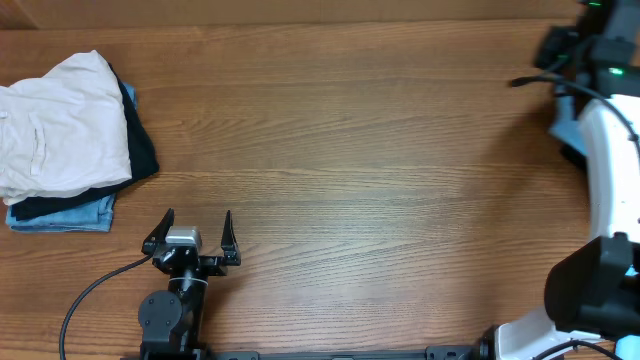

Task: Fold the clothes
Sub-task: 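Carry the T-shirt to table center and lay it down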

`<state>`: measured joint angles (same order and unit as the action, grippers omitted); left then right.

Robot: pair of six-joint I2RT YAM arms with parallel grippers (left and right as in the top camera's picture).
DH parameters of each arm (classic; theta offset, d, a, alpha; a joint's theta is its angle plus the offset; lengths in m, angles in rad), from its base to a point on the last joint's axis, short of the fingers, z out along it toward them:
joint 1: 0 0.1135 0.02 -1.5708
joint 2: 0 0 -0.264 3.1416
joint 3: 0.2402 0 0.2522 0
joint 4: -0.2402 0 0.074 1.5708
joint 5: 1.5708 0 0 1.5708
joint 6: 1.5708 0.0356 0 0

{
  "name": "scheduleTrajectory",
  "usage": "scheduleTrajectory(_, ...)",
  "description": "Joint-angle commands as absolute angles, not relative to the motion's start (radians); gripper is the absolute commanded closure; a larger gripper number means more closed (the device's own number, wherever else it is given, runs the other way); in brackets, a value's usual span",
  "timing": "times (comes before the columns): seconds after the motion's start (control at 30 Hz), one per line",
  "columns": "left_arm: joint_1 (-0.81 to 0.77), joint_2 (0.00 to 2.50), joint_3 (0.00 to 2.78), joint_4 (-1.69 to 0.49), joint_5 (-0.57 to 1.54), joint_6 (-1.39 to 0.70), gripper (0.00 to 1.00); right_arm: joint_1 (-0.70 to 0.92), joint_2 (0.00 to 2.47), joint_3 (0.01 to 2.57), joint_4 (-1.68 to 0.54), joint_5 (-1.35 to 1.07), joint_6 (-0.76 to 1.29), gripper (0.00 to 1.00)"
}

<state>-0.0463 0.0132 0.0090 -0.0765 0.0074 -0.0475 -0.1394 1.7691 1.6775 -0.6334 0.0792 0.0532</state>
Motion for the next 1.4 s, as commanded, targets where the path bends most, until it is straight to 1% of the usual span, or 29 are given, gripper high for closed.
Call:
scheduleTrajectory(0.0,-0.052,0.006,0.005,-0.076,0.016,-0.025,0.0,0.08,1.706,1.704,-0.659,-0.006,0.083,0.96)
scheduleTrajectory(0.1,-0.052,0.006,0.005,-0.076,0.016,-0.025,0.0,0.303,1.728,1.702,-0.675,-0.141,0.112,0.96)
scheduleTrajectory(0.27,-0.052,0.006,0.005,-0.076,0.016,-0.025,0.0,0.599,1.868,1.702,-0.658,-0.141,0.132,0.96)
scheduleTrajectory(0.4,-0.052,0.006,0.005,-0.076,0.015,-0.025,0.0,0.72,1.957,1.702,-0.616,-0.141,0.13,0.96)
scheduleTrajectory(0.5,-0.052,0.006,0.005,-0.076,0.015,-0.025,0.0,0.731,1.94,1.702,-0.556,-0.175,0.128,0.96)
scheduleTrajectory(0.53,-0.052,0.006,0.005,-0.076,0.016,-0.025,0.0,0.727,1.929,1.702,-0.546,-0.198,0.128,0.94)
scheduleTrajectory(0.57,-0.052,0.006,0.005,-0.076,0.015,-0.025,0.0,0.719,1.912,1.702,-0.54,-0.212,0.128,0.74)
scheduleTrajectory(0.6,-0.052,0.006,0.005,-0.076,0.015,-0.025,0.0,0.717,1.904,1.702,-0.542,-0.213,0.128,0.65)
scheduleTrajectory(0.63,-0.052,0.006,0.005,-0.076,0.016,-0.025,0.0,0.717,1.896,1.702,-0.546,-0.213,0.128,0.54)
scheduleTrajectory(0.67,-0.052,0.006,0.005,-0.076,0.015,-0.025,0.0,0.717,1.888,1.702,-0.55,-0.218,0.128,0.47)
scheduleTrajectory(0.73,-0.052,0.006,0.005,-0.076,0.016,-0.025,0.0,0.717,1.873,1.702,-0.552,-0.229,0.128,0.38)
scheduleTrajectory(0.8,-0.052,0.006,0.005,-0.076,0.015,-0.025,0.0,0.697,1.845,1.703,-0.563,-0.222,0.129,0.36)
scheduleTrajectory(0.87,-0.052,0.006,0.005,-0.076,0.015,-0.025,0.0,0.63,1.792,1.703,-0.649,-0.221,0.136,0.38)
scheduleTrajectory(0.9,-0.052,0.006,0.005,-0.076,0.016,-0.025,0.0,0.592,1.778,1.703,-0.719,-0.22,0.154,0.46)
scheduleTrajectory(0.97,-0.052,0.006,0.005,-0.076,0.015,-0.025,0.0,0.505,1.773,1.703,-0.921,-0.22,0.188,0.76)
scheduleTrajectory(1.0,-0.052,0.006,0.005,-0.076,0.016,-0.025,0.0,0.458,1.78,1.699,-1.036,-0.219,0.187,0.96)
scheduleTrajectory(1.07,-0.052,0.006,0.005,-0.076,0.016,-0.025,0.0,0.412,1.782,1.665,-1.119,-0.221,0.187,0.96)
scheduleTrajectory(1.17,-0.052,0.006,0.005,-0.076,0.015,-0.025,0.0,0.403,1.782,1.58,-1.173,-0.262,0.187,0.96)
scheduleTrajectory(1.37,-0.052,0.006,0.005,-0.076,0.015,-0.025,0.0,0.463,1.782,1.348,-1.08,-0.426,0.187,0.96)
